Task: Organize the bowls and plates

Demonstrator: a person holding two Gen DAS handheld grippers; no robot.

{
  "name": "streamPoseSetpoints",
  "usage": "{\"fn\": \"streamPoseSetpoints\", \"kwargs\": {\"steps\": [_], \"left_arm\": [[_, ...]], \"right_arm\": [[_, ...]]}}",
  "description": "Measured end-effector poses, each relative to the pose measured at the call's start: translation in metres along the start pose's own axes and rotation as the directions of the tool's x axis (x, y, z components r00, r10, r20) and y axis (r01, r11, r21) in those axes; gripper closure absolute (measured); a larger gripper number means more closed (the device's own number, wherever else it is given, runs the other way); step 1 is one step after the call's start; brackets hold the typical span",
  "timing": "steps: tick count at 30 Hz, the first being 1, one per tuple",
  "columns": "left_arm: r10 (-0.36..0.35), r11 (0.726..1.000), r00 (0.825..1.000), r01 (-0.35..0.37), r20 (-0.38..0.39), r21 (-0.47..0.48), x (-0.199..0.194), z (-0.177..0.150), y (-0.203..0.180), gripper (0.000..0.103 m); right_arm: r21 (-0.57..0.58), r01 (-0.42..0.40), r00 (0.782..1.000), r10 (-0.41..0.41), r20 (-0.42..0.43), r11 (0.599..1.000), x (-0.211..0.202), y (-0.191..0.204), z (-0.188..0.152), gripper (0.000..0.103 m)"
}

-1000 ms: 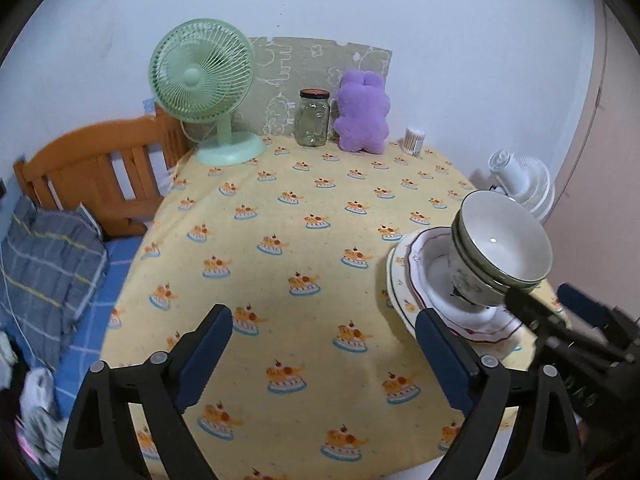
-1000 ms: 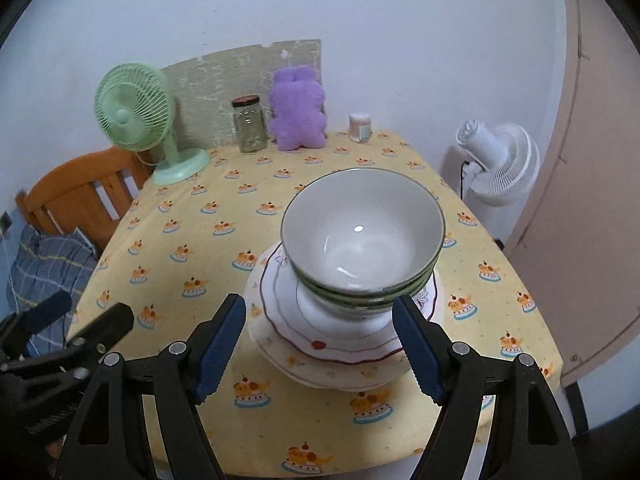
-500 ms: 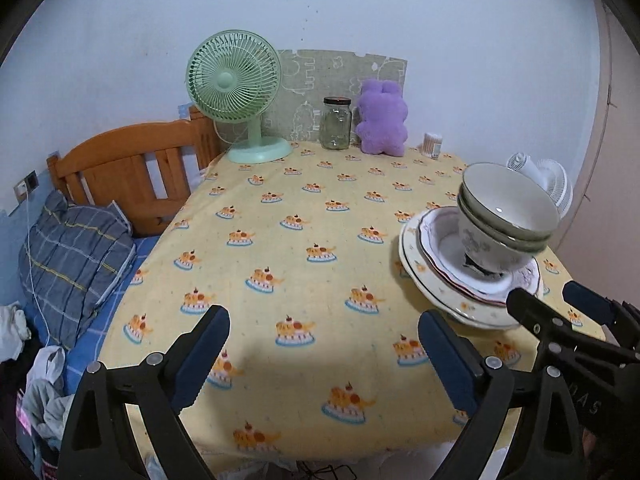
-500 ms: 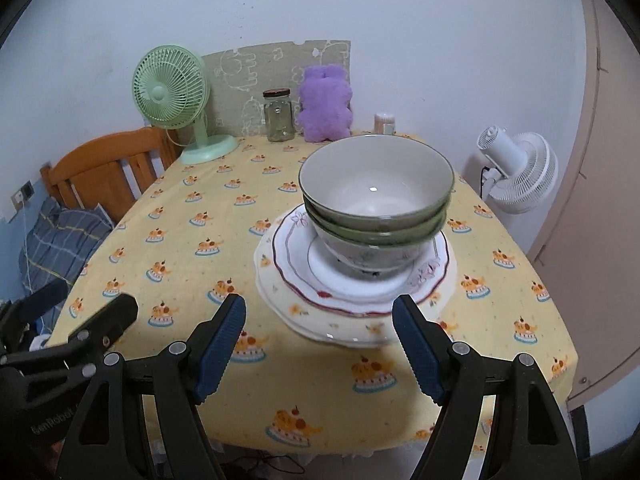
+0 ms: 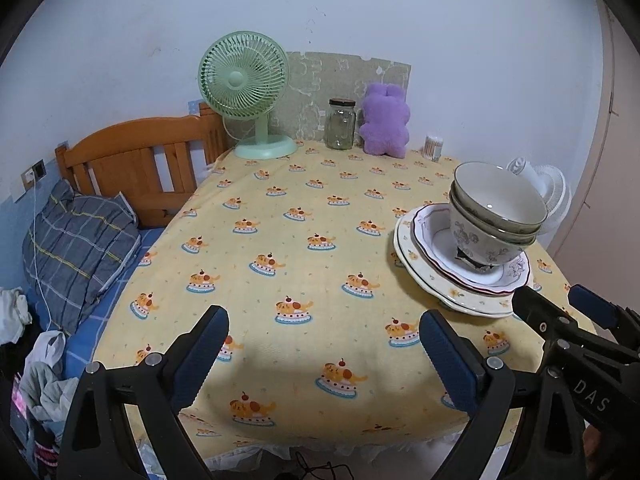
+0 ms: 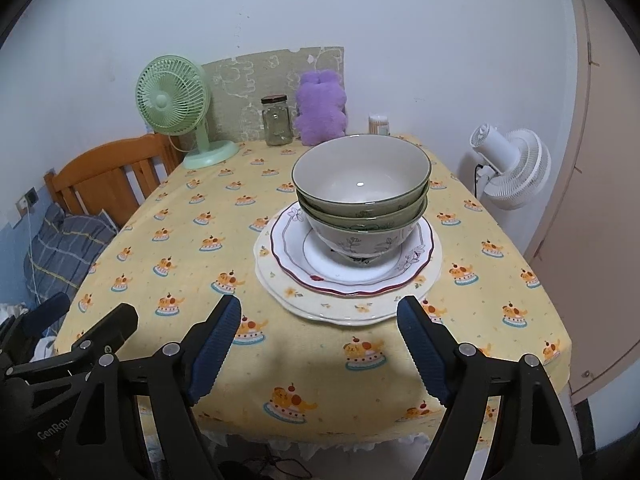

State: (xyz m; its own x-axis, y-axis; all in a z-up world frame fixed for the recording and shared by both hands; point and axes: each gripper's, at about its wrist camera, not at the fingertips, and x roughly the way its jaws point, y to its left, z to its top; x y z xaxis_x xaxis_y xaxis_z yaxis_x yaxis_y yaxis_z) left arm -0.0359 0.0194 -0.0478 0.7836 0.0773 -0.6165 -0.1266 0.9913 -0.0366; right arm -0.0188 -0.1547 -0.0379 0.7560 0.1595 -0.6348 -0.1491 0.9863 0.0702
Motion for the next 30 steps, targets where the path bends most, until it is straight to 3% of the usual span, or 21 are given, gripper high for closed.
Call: {"fn": "streamPoseSetpoints", "kwargs": {"steps": [8,30], "left_arm": [[0.013,1.000,1.000,-0.013,0.025,-0.001,-0.007,0.001,-0.002,0.001],[0.017,1.000,0.999,-0.017,0.039,0.004,-0.008,0.005,0.007,0.000]], "right_arm": [[-0.001,0.003,1.000,-0.003,0.006,1.000,-0.003,-0.003,0.000,0.020],[-0.005,0.004,1.000,-0.004,0.008,1.000,0.000,0.006,0.005,0.018]]}}
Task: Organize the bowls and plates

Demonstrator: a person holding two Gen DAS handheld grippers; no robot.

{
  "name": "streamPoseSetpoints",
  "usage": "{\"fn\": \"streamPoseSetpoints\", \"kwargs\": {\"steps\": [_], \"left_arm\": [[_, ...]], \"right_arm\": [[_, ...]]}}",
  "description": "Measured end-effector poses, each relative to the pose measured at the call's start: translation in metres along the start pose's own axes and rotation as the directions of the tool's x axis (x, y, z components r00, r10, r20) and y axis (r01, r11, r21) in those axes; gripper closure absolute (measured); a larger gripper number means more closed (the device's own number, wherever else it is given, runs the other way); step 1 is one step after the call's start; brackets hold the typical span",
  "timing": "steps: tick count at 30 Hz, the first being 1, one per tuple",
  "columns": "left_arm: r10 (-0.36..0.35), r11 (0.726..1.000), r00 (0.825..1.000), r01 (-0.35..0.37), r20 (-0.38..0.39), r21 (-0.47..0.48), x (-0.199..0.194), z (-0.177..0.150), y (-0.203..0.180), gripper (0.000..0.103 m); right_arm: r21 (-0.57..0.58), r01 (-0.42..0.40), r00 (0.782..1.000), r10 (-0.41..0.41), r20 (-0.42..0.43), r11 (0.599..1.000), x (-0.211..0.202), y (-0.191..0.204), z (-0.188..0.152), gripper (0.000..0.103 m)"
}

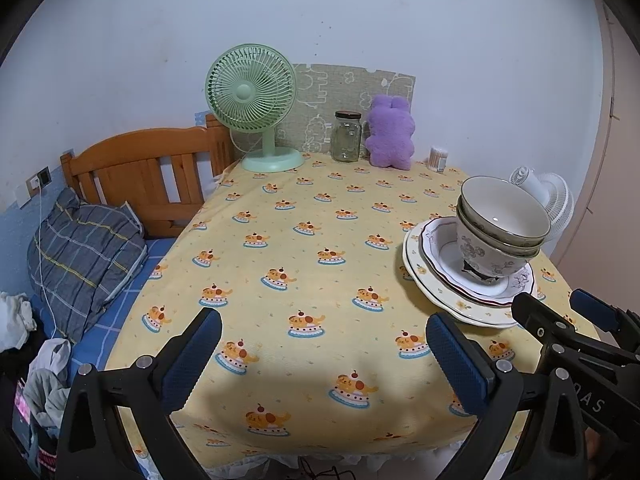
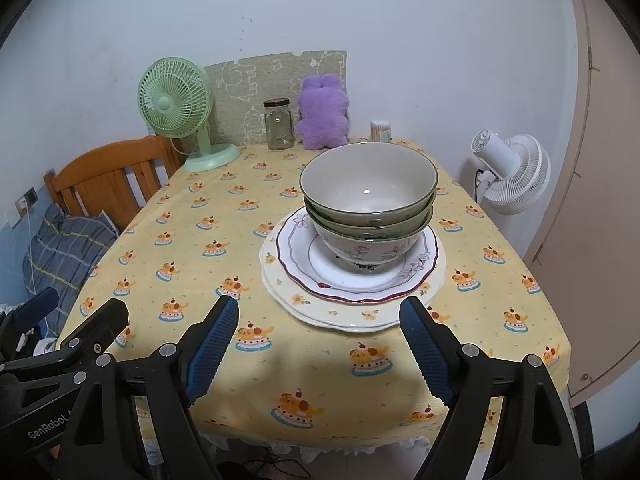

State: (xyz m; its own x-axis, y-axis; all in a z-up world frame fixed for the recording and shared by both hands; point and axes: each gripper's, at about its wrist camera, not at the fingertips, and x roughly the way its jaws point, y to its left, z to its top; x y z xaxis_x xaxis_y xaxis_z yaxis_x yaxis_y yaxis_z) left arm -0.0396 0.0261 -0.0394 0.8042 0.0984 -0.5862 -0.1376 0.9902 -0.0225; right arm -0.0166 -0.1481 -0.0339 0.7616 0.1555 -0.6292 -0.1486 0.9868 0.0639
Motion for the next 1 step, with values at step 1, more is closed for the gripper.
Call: {"fn": "streamPoseSetpoints", "kwargs": {"steps": [1], "left_arm": [[0.002,1.000,1.000,-0.002,0.000,0.000,0.0004,0.0001,-0.0002,0.000]], "right_arm": [[0.000,0.001,1.000,-0.001,-0.001,1.000,0.0006,0.0003,-0.0001,0.018]]}}
